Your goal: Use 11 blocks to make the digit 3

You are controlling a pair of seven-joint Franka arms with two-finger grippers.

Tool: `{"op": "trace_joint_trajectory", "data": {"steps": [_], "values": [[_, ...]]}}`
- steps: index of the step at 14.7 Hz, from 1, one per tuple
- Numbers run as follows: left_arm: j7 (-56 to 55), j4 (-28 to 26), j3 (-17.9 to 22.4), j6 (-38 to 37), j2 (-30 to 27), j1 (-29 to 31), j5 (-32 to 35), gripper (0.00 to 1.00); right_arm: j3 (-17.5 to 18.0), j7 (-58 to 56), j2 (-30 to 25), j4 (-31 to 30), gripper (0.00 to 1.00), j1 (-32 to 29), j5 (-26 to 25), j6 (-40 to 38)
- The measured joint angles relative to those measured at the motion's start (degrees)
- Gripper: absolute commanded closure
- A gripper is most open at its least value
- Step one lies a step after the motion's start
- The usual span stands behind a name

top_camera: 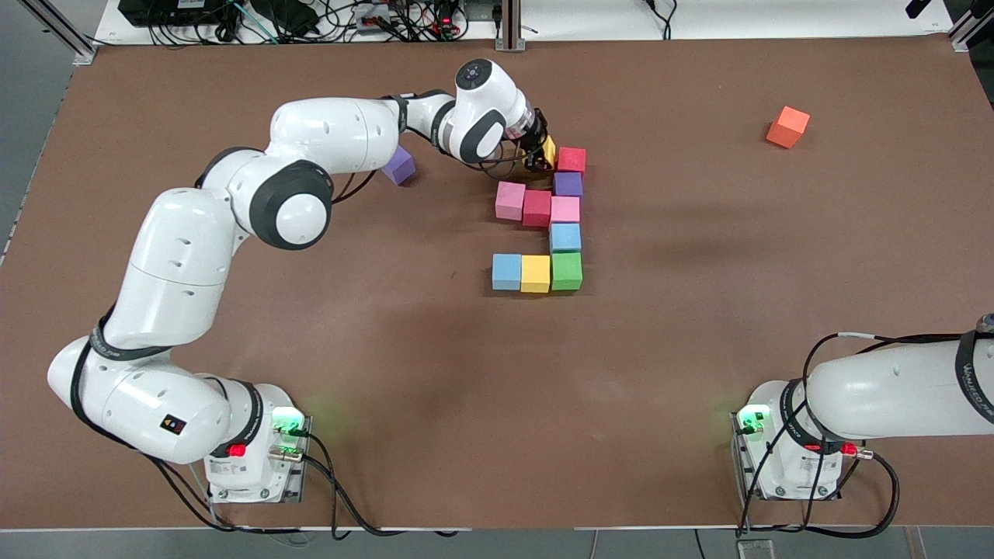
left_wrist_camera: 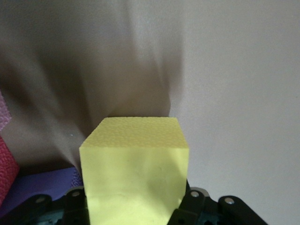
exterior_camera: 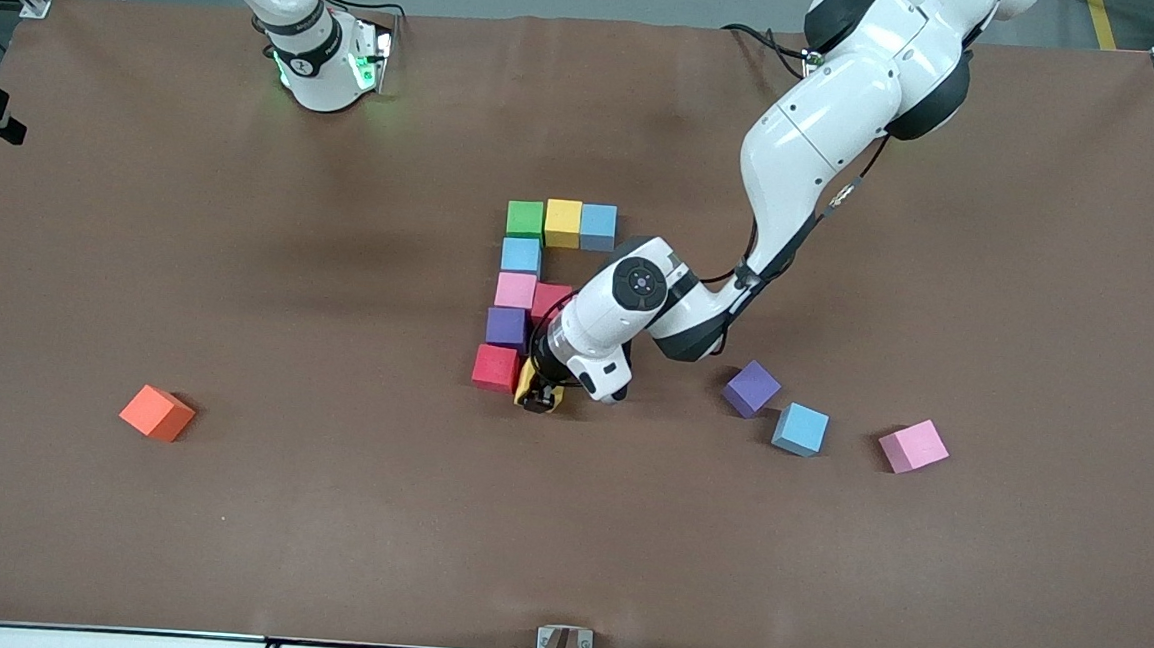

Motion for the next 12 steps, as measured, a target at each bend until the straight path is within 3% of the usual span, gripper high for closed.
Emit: {"op": "trace_joint_trajectory", "data": {"steps": [12], "values": [[4.9, 0.0, 0.1, 0.3, 0.0, 0.0, 0.0, 0.0, 0.0, 0.0, 0.0, 0.0, 0.0, 0.0, 0.0, -0.1]]}}
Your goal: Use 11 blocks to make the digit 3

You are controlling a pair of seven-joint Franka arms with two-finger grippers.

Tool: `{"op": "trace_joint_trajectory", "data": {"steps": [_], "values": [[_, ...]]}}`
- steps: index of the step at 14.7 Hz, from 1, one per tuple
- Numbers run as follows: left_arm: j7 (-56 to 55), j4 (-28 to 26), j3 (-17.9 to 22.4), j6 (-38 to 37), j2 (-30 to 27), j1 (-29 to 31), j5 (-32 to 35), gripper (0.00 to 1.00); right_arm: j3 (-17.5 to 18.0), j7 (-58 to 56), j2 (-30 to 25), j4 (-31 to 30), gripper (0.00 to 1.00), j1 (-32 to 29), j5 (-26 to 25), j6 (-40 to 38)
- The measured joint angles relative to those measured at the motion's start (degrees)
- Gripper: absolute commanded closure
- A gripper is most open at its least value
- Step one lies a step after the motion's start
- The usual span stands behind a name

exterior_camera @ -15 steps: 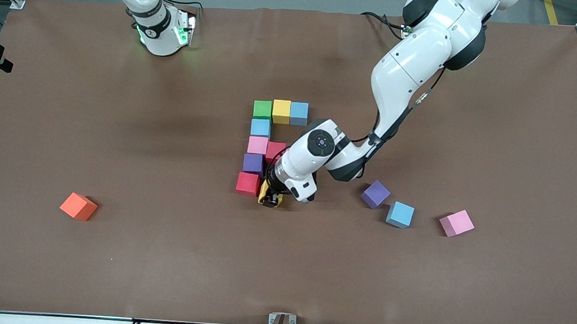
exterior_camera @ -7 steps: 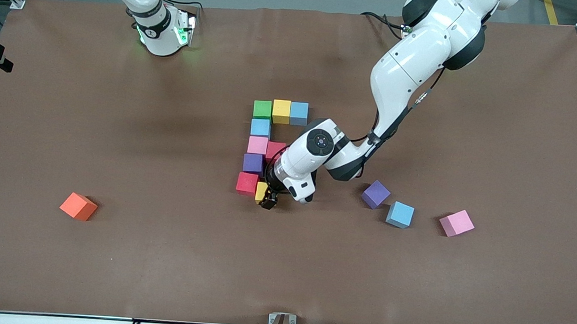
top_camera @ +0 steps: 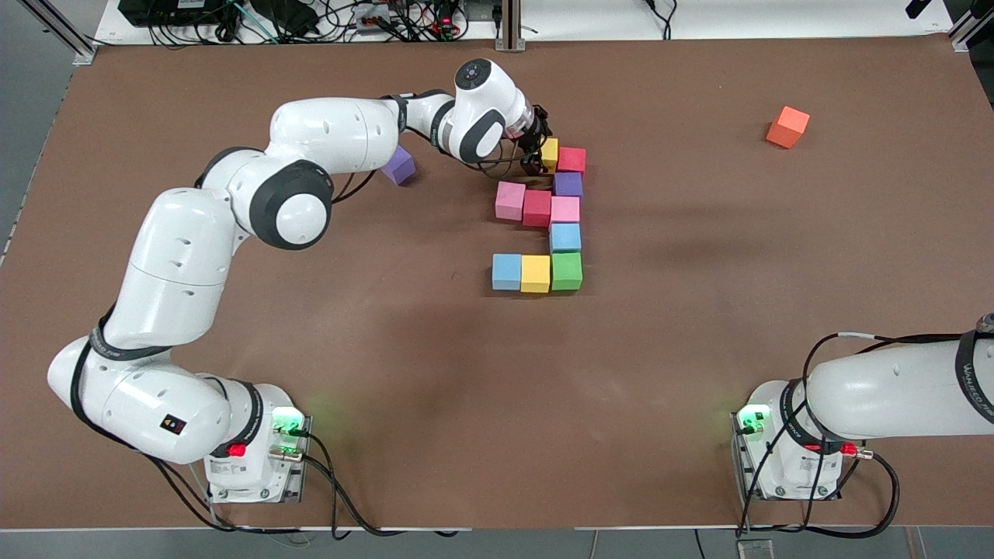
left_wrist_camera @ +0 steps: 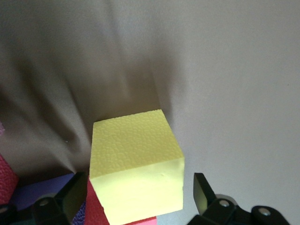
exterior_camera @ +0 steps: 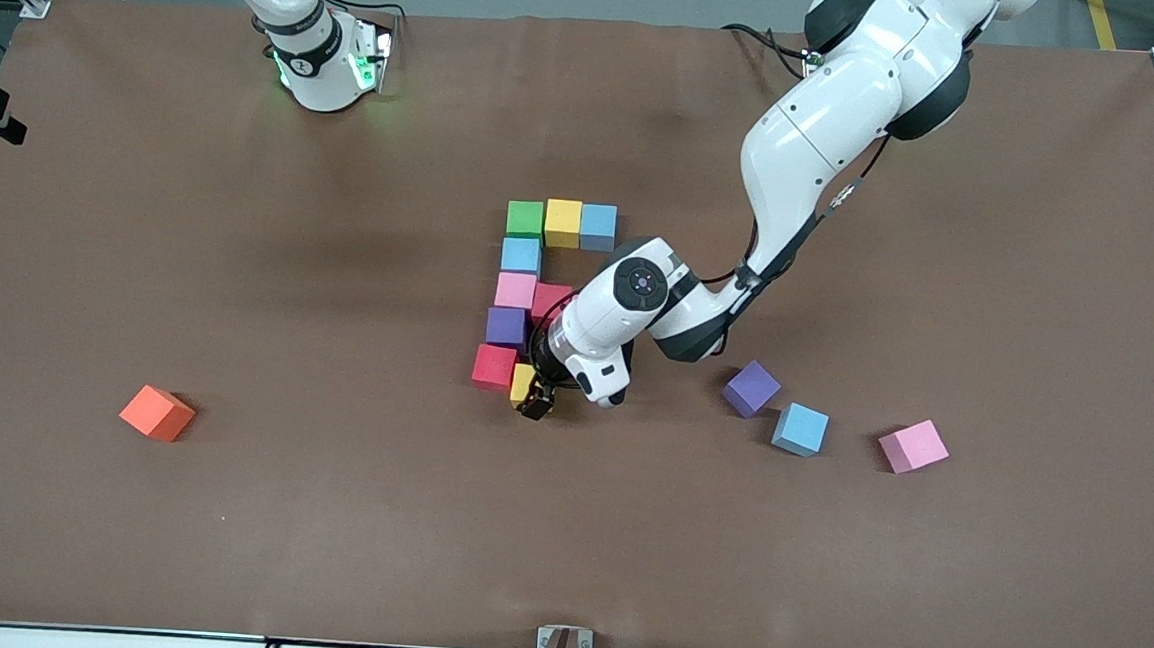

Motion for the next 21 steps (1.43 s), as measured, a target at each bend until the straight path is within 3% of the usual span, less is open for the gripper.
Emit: {"op": "trace_joint_trajectory", "data": {"steps": [21], "values": [[0.1, -0.1, 0.1, 0.0, 0.0, -1.1, 0.0, 0.0, 0.0, 0.0, 0.0, 0.0, 0.0, 0.0, 0.0, 0.0]]}}
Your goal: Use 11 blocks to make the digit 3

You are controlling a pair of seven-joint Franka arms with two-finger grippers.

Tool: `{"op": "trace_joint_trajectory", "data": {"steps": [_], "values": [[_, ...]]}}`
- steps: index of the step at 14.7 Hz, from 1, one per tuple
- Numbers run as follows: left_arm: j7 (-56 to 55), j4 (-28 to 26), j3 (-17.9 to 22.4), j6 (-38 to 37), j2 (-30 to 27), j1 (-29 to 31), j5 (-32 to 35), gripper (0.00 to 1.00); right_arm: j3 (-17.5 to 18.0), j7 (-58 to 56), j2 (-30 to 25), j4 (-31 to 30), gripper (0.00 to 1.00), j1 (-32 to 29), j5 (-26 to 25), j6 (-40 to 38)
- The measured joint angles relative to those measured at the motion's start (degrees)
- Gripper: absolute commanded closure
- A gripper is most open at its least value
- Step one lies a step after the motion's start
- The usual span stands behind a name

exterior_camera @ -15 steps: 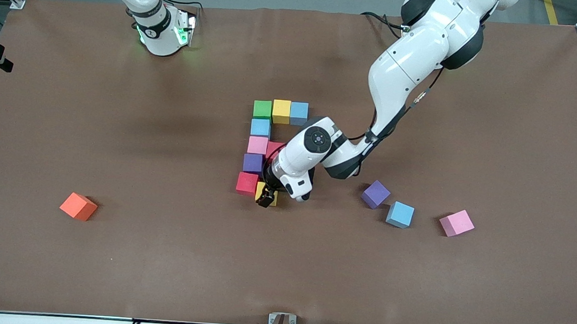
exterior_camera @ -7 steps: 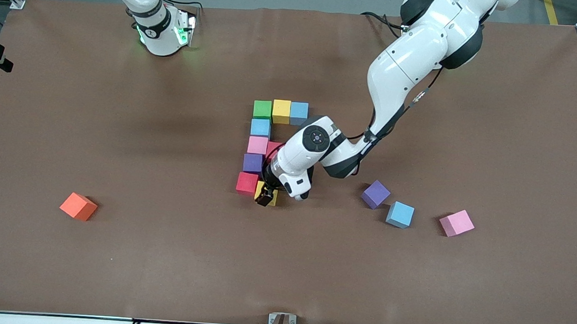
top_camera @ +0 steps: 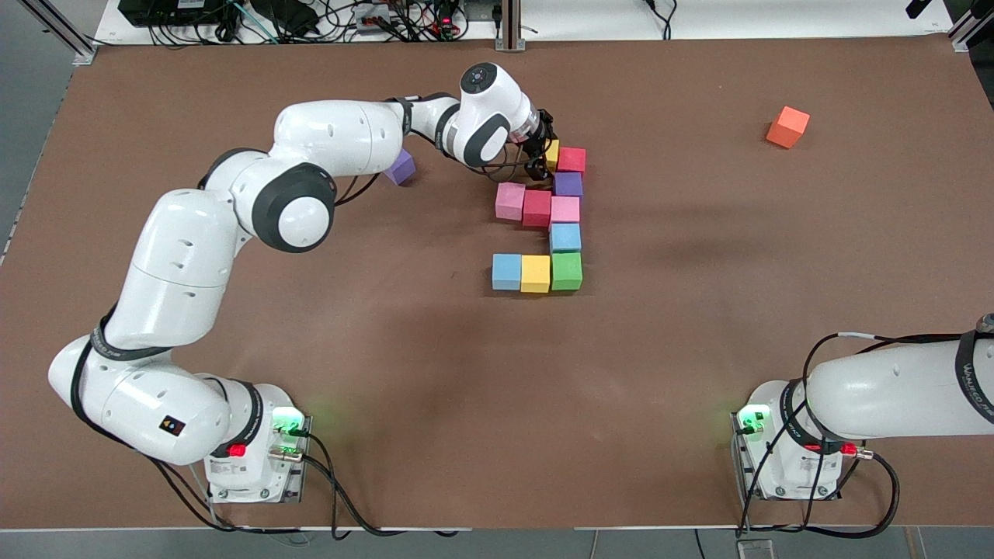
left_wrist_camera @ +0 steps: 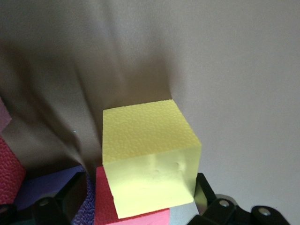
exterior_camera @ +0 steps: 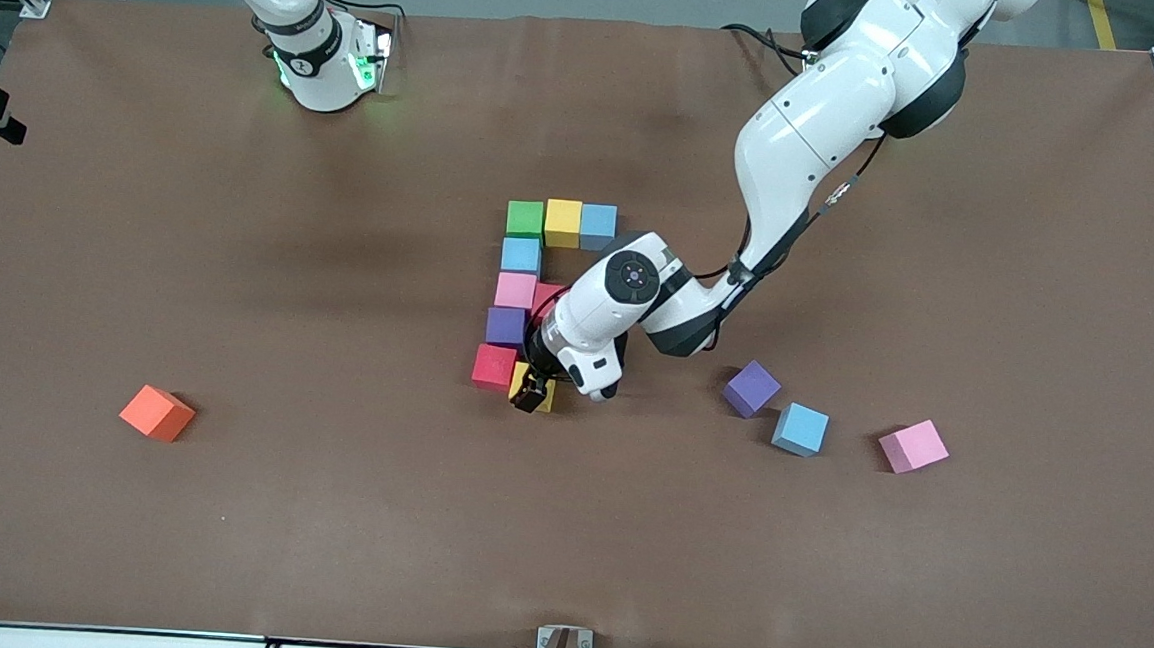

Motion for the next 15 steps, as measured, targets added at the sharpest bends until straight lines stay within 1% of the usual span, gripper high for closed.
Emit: {"op": "trace_joint_trajectory", "data": {"steps": [9, 15], "values": [[0.0, 0.1, -0.1, 0.0, -0.1, 0.0, 0.0, 0.0, 0.0, 0.0, 0.0, 0.0, 0.0, 0.0, 0.0, 0.0], [-0.2, 0.2, -0.1, 0.0, -1.6, 0.4, 0.0, 0.0, 0.0, 0.0, 0.0, 0.0, 0.0, 0.0, 0.0, 0.0]]}}
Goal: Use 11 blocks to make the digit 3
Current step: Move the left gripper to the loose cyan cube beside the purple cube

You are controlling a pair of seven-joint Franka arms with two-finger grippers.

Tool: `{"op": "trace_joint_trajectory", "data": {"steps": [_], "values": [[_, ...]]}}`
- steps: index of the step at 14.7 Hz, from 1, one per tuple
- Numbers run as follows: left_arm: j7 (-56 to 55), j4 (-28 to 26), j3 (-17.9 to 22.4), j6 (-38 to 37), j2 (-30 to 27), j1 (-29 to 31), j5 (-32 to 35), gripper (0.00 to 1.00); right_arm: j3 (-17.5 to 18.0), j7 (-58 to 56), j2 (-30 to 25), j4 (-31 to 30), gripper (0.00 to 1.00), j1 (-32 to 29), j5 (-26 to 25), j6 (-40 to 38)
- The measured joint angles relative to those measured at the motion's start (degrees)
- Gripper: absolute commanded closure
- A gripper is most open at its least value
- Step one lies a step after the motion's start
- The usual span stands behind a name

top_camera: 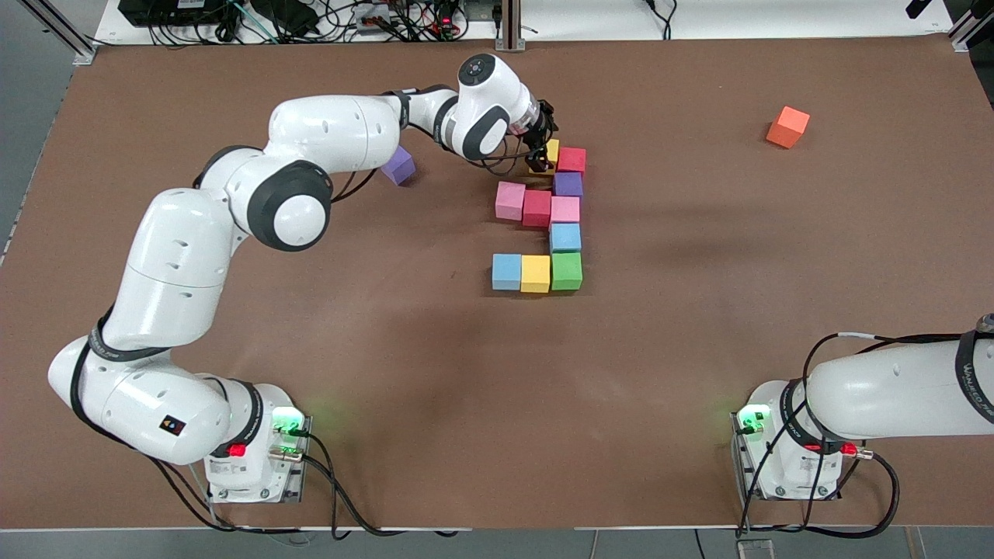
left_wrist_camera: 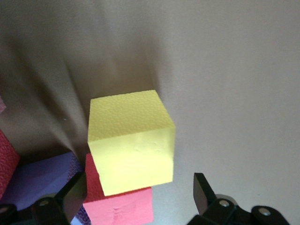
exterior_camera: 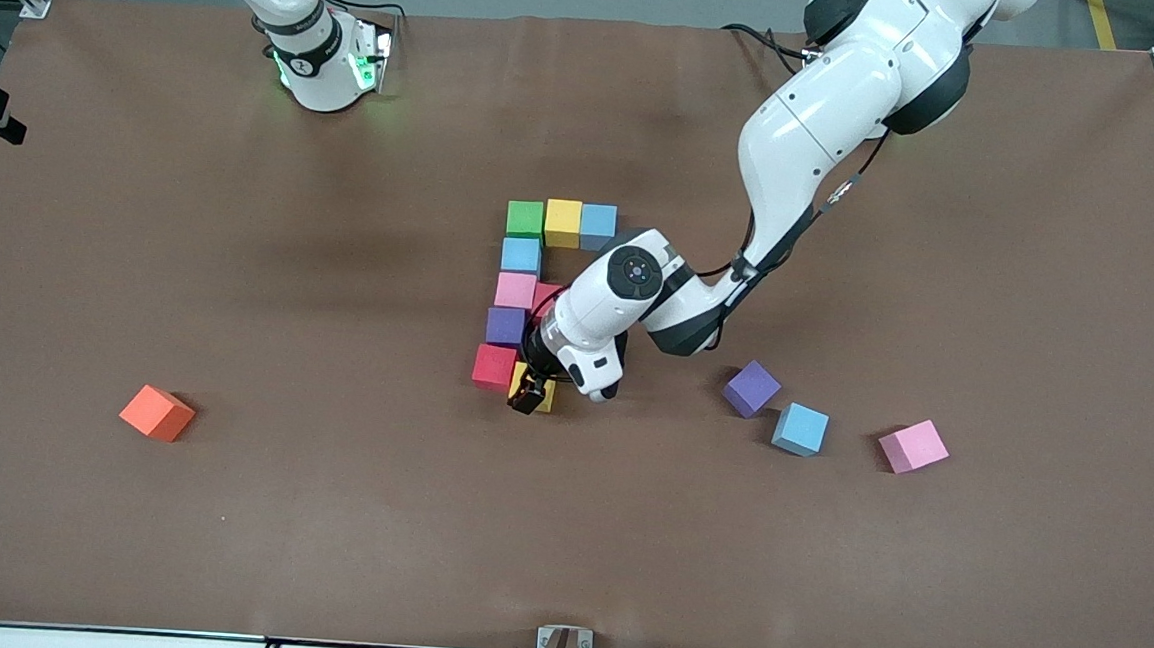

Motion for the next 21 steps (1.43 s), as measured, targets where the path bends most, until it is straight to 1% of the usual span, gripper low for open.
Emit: {"op": "trace_joint_trajectory", "data": {"steps": [3, 7, 9, 11, 13, 16, 19, 21], "values": [[-0.5, 0.0, 0.0, -1.5, -1.6, 0.2, -0.6, 0.0, 0.0, 0.0, 0.0, 0.0, 0.0, 0.0, 0.0, 0.0], [-0.7, 0.0, 0.1, -8.0, -6.4, 1.4, -1.3, 0.0, 0.0, 0.0, 0.0, 0.0, 0.0, 0.0, 0.0, 0.0], [-0.3, 0.0, 0.5, -11.7, -8.5, 3.5, -1.0, 0.0, 0.0, 0.0, 0.0, 0.0, 0.0, 0.0, 0.0, 0.0], [2.7, -0.1, 0.7, -14.4, -9.7, 7.5, 0.2, 0.0, 0.0, 0.0, 0.0, 0.0, 0.0, 0.0, 0.0, 0.0], [8.9, -0.2, 0.6, -17.1, -10.3, 11.7, 0.8, 0.0, 0.0, 0.0, 0.0, 0.0, 0.0, 0.0, 0.0, 0.0], [21.7, -0.2, 0.6, -22.6, -10.7, 15.7, 1.8, 0.0, 0.0, 0.0, 0.0, 0.0, 0.0, 0.0, 0.0, 0.0], [34.0, -0.3, 0.8, -25.8, -10.7, 19.5, 5.0, 0.0, 0.0, 0.0, 0.0, 0.0, 0.0, 0.0, 0.0, 0.0], [44.2, -0.3, 0.8, -28.8, -10.8, 22.3, 7.4, 0.0, 0.0, 0.0, 0.0, 0.0, 0.0, 0.0, 0.0, -0.1]]}}
